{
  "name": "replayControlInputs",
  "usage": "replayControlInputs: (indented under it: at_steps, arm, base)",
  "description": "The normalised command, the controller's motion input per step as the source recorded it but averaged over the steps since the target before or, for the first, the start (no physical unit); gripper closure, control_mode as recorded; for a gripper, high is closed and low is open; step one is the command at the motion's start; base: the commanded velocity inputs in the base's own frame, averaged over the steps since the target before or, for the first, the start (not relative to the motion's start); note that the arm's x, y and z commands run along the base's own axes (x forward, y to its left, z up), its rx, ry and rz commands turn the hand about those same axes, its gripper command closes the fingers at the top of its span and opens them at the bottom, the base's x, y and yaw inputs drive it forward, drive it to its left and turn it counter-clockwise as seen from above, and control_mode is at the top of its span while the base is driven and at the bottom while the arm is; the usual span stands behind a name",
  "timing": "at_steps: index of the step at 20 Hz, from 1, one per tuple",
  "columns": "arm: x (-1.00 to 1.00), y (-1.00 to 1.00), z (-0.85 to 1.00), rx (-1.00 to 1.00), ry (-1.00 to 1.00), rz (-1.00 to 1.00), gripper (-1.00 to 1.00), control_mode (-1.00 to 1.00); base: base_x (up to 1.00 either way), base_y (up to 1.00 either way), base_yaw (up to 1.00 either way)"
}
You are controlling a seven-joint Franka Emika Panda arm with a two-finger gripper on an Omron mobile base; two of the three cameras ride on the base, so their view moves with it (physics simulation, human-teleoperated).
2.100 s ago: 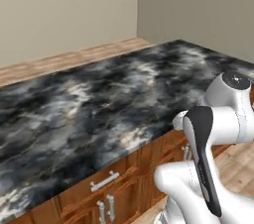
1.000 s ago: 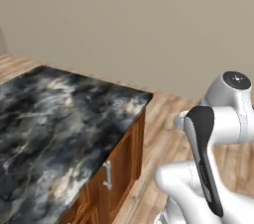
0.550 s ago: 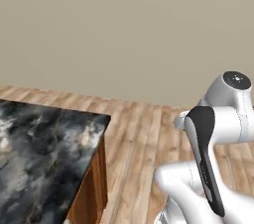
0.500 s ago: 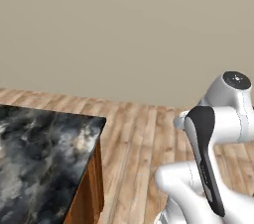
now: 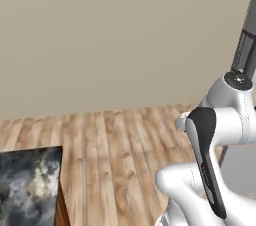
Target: Retrieve the bottle and the shaker from the cabinet and place them next to the mixing bowl on the counter. Then add garlic from the fridge to the mixing bowl.
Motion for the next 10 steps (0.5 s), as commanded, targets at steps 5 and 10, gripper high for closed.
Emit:
replayControlInputs:
  at_steps: [5,10]
  arm:
    - [0.00,0.00,0.00,0.00,0.00,0.00,-1.00,1.00]
    - [0.00,0.00,0.00,0.00,0.00,0.00,-1.00,1.00]
  base:
    - [0.29,0.29,-0.57]
    - [0.32,0.75,-0.43]
